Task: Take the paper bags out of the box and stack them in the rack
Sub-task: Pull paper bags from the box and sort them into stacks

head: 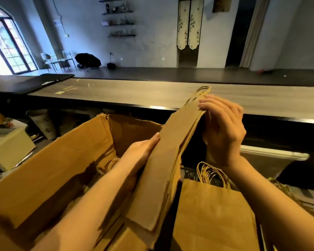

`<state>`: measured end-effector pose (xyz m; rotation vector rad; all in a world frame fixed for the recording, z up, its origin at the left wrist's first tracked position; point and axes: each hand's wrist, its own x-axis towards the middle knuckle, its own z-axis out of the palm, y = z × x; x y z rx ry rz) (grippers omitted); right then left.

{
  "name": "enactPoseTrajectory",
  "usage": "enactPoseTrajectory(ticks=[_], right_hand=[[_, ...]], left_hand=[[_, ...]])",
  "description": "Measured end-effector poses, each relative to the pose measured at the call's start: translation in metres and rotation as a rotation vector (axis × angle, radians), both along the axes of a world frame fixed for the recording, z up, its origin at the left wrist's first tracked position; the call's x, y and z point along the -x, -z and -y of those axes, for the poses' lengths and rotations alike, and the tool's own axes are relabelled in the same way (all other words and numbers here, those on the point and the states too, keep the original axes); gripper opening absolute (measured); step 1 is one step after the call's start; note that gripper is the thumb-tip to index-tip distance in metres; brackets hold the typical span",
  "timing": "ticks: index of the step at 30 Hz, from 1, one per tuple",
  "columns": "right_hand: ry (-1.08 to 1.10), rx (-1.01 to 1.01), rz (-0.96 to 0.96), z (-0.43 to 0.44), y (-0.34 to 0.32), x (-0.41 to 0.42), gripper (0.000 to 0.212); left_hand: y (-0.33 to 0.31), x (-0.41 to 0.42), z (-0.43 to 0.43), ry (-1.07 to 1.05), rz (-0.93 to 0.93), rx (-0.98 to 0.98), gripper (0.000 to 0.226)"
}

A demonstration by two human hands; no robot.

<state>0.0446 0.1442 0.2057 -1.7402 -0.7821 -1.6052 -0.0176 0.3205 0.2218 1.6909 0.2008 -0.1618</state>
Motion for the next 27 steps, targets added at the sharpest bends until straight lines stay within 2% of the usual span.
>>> enactPoseTrajectory(ticks=[3, 9, 12, 14, 17, 21, 24, 27], right_hand=[[-0.107, -0.144, -0.234, 0.033, 0.016, 0.003, 0.019], [-0.508, -0.358, -0.856, 0.09, 0.036, 0.036, 0.039], [-0.541, -0.316, -1.099, 0.116, 0.044, 0.054, 0.065], [-0.619, -0.353, -1.243, 0.127, 0.049, 0.067, 0.055], [-0.635, -0.472, -1.369, 0.136, 0.065, 0.082, 0.053], [-0.617, -0.719, -1.584, 0.155, 0.085, 0.101, 0.053], [-0.648, -0.74, -1.667, 0.168, 0.091, 0.12, 0.035], [-0.659, -0.723, -1.718, 0.176, 0.095, 0.137, 0.035]], left_hand=[[0.003, 0.002, 0.034, -0.099, 0.031, 0.042, 0.035], [0.022, 0.017, 0.098, -0.273, 0.043, 0.188, 0.027], [0.046, 0.02, 0.123, -0.322, 0.052, 0.169, 0.024], [0.061, 0.021, 0.138, -0.353, 0.049, 0.129, 0.03], [0.078, 0.022, 0.158, -0.37, 0.013, 0.12, 0.043], [0.098, 0.027, 0.181, -0.337, -0.034, 0.127, 0.011], [0.117, 0.031, 0.19, -0.304, -0.086, 0.09, 0.009], [0.133, 0.033, 0.196, -0.262, -0.147, 0.071, 0.031]])
